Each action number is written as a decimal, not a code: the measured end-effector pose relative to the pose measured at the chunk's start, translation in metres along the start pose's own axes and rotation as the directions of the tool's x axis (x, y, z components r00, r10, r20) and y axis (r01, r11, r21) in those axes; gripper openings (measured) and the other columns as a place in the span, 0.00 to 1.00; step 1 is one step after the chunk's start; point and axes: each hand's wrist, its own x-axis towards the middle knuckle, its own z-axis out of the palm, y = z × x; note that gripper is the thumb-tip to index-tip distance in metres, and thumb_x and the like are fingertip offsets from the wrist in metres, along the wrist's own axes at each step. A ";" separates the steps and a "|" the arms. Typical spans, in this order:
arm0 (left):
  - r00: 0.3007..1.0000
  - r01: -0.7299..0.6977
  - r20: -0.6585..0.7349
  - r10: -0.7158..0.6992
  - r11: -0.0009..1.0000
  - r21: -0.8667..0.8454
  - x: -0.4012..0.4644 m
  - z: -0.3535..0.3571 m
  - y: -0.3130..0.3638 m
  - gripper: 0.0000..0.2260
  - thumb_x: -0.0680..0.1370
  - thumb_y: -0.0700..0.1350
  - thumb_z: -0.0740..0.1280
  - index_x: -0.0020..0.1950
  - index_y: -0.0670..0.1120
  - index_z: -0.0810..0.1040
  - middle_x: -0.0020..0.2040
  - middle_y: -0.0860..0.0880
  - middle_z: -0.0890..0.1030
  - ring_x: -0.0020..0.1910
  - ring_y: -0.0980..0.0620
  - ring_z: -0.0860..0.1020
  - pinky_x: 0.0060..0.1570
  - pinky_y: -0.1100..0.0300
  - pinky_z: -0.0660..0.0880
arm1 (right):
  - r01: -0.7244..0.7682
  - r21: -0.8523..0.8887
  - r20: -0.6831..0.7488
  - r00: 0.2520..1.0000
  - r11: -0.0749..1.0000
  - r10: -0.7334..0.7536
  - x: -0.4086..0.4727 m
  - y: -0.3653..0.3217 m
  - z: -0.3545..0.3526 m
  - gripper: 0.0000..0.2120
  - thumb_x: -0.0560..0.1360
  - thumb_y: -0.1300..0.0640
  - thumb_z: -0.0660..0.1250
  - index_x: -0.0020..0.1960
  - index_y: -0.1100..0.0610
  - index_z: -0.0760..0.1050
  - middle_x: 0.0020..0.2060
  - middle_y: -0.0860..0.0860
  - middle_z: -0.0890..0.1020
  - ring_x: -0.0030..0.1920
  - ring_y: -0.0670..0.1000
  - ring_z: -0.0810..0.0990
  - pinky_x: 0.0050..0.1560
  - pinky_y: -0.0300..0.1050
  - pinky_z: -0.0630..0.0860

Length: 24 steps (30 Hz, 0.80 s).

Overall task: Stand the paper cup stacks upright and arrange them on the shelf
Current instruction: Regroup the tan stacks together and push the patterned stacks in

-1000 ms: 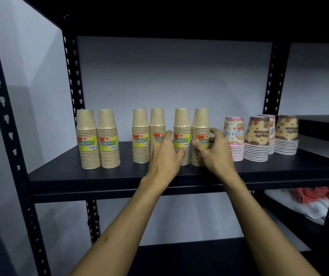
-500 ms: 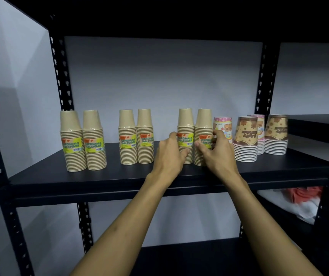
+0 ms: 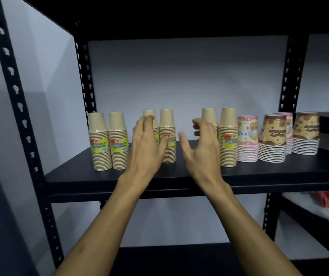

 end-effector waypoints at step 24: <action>0.796 0.497 0.364 -0.483 0.866 0.063 0.030 0.039 -0.040 0.22 0.77 0.44 0.71 0.66 0.39 0.68 0.64 0.40 0.76 0.62 0.41 0.76 0.50 0.56 0.71 | -0.375 -0.052 0.499 0.793 0.926 0.349 0.052 0.053 0.077 0.20 0.78 0.53 0.68 0.66 0.61 0.70 0.60 0.57 0.80 0.59 0.56 0.79 0.62 0.56 0.77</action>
